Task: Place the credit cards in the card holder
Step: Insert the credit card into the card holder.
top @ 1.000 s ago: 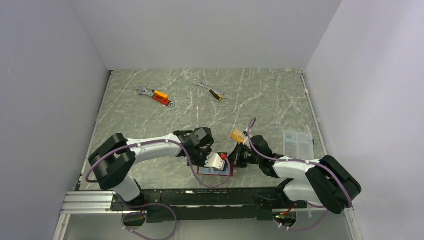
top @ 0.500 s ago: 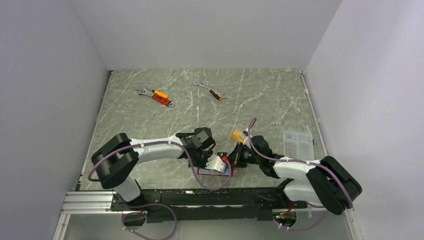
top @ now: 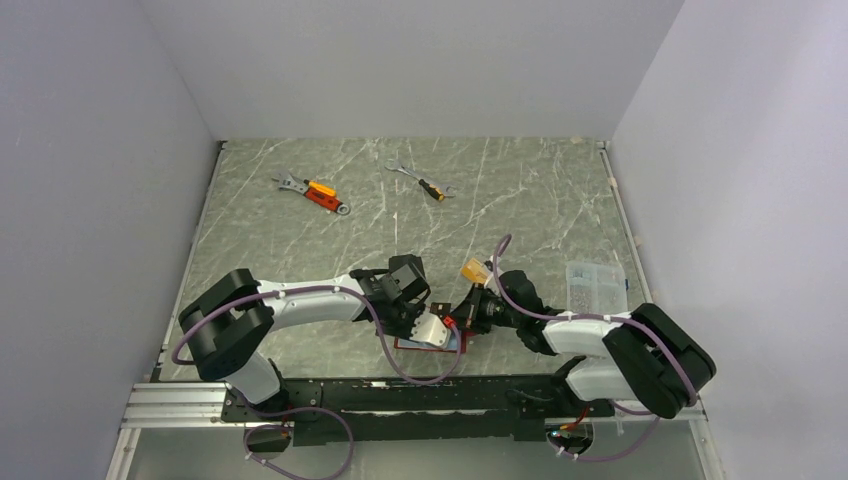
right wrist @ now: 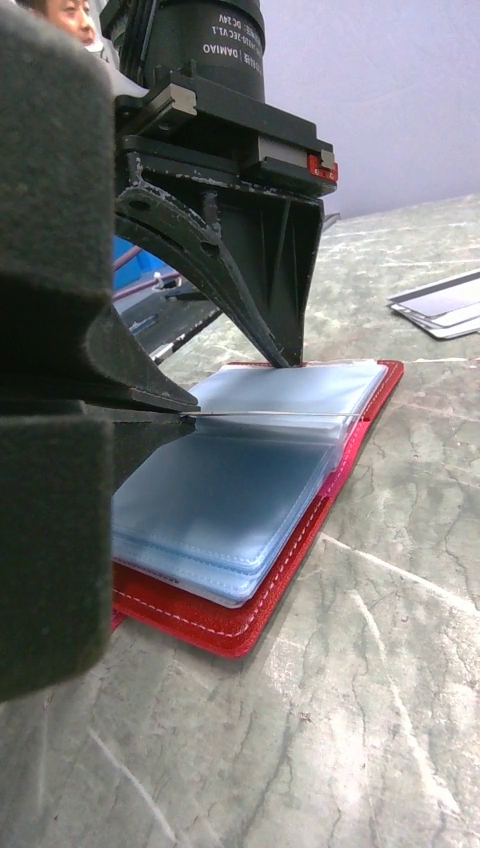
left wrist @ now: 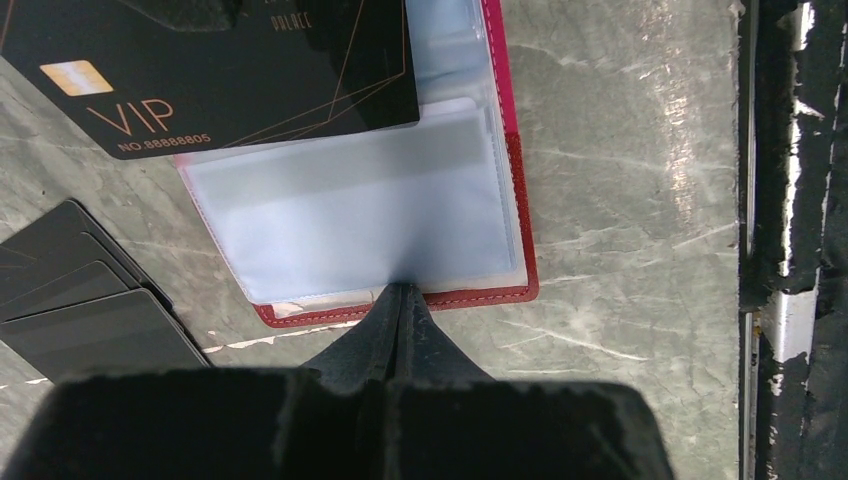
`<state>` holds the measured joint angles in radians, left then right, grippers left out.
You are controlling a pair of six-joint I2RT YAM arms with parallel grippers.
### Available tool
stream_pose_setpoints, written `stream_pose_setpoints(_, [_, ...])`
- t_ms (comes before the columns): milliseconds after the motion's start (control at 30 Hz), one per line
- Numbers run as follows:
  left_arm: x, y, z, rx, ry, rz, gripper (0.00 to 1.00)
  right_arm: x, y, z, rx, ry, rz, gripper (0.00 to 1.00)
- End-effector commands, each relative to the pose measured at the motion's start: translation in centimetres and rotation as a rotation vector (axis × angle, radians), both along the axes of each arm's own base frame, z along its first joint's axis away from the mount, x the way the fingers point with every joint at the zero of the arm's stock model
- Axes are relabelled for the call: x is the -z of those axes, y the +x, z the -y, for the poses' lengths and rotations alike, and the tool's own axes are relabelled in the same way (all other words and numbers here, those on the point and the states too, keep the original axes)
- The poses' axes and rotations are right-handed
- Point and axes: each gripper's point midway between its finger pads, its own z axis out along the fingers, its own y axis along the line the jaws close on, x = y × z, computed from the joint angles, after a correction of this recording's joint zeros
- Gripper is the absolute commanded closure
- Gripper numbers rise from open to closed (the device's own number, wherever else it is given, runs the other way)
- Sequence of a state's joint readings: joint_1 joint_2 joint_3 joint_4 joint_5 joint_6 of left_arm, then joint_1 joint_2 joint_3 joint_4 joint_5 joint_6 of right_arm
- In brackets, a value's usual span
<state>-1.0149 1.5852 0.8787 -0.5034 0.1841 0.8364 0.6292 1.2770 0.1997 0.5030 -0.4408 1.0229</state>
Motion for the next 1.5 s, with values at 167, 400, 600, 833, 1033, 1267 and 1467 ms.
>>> stream_pose_setpoints(167, [1.9,-1.3,-1.9,0.014,0.075,-0.032,1.0,-0.4,0.2,-1.0,-0.029,0.029,0.028,1.0])
stream_pose_setpoints(400, [2.0,-1.3,-1.9,0.017,0.075,-0.028,1.0,0.3,-0.2,-1.1,-0.036,0.016,0.005,1.0])
stream_pose_setpoints(600, [2.0,-1.3,-1.9,0.02,0.08,-0.025,1.0,1.3,-0.9,-1.4,-0.05,0.003,-0.034,1.0])
stream_pose_setpoints(833, [2.2,-1.3,-2.0,0.025,0.085,-0.021,1.0,1.9,-1.9,-0.3,-0.035,-0.02,-0.056,1.0])
stream_pose_setpoints(1033, [2.2,-1.5,-2.1,0.027,0.086,-0.021,1.0,1.9,-2.1,0.1,-0.017,-0.039,-0.058,1.0])
stream_pose_setpoints(1267, [2.0,-1.5,-2.0,0.033,0.085,-0.016,1.0,2.4,-2.3,-0.7,-0.053,-0.03,-0.082,1.0])
stream_pose_setpoints(1467, [2.0,-1.4,-1.9,0.039,0.088,-0.013,1.0,2.3,-2.2,-1.1,-0.078,-0.032,-0.073,1.0])
